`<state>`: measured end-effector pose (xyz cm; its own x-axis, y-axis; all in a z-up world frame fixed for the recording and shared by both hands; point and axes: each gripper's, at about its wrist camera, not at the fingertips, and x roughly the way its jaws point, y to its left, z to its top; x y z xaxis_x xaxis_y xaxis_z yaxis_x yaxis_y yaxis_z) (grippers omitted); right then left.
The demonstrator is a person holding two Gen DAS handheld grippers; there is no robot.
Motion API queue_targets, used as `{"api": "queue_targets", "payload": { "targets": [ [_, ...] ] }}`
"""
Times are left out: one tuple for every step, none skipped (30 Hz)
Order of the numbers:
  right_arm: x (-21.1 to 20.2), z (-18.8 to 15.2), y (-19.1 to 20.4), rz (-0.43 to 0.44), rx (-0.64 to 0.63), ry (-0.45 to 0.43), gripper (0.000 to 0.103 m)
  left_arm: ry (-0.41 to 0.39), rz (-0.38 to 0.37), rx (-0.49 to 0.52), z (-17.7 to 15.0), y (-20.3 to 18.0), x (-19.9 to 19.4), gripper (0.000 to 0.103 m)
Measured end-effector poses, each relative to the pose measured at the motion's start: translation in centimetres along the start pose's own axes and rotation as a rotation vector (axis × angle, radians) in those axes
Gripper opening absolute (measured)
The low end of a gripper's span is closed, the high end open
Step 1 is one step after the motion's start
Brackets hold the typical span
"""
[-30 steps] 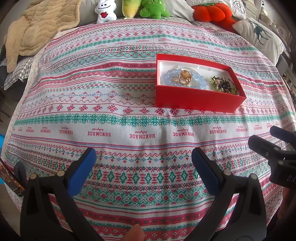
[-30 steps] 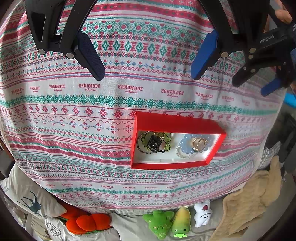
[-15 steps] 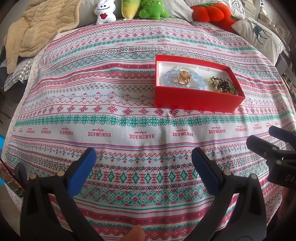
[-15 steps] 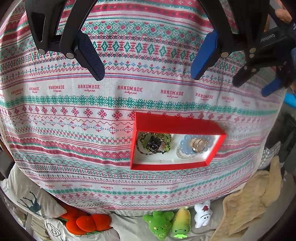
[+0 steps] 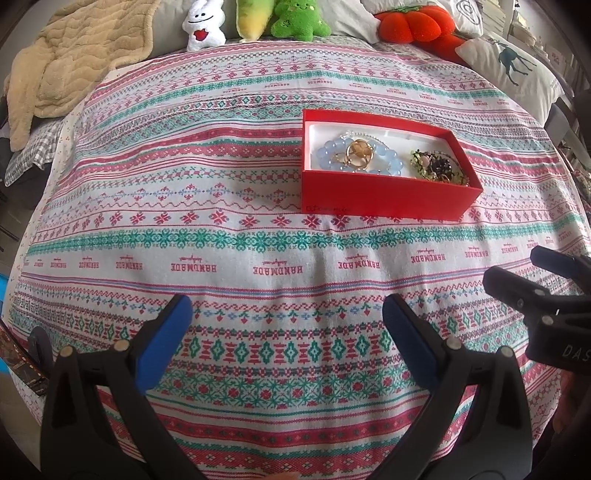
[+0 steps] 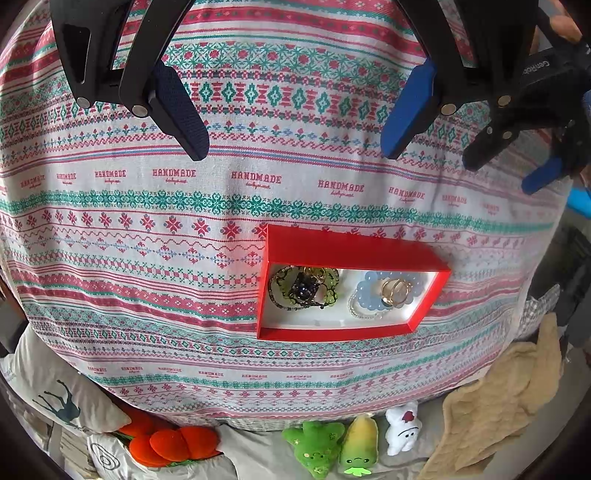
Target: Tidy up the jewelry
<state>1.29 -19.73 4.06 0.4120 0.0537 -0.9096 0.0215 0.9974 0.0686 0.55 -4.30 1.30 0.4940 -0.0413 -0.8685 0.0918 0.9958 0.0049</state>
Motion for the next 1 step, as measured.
{"api": "queue_targets", "payload": {
  "targets": [
    [0.14,-0.19,0.18,-0.001,-0.004,-0.003,0.095,0.003,-0.007,-0.001,-0.13,-0.02,0.10,0.102]
  ]
}}
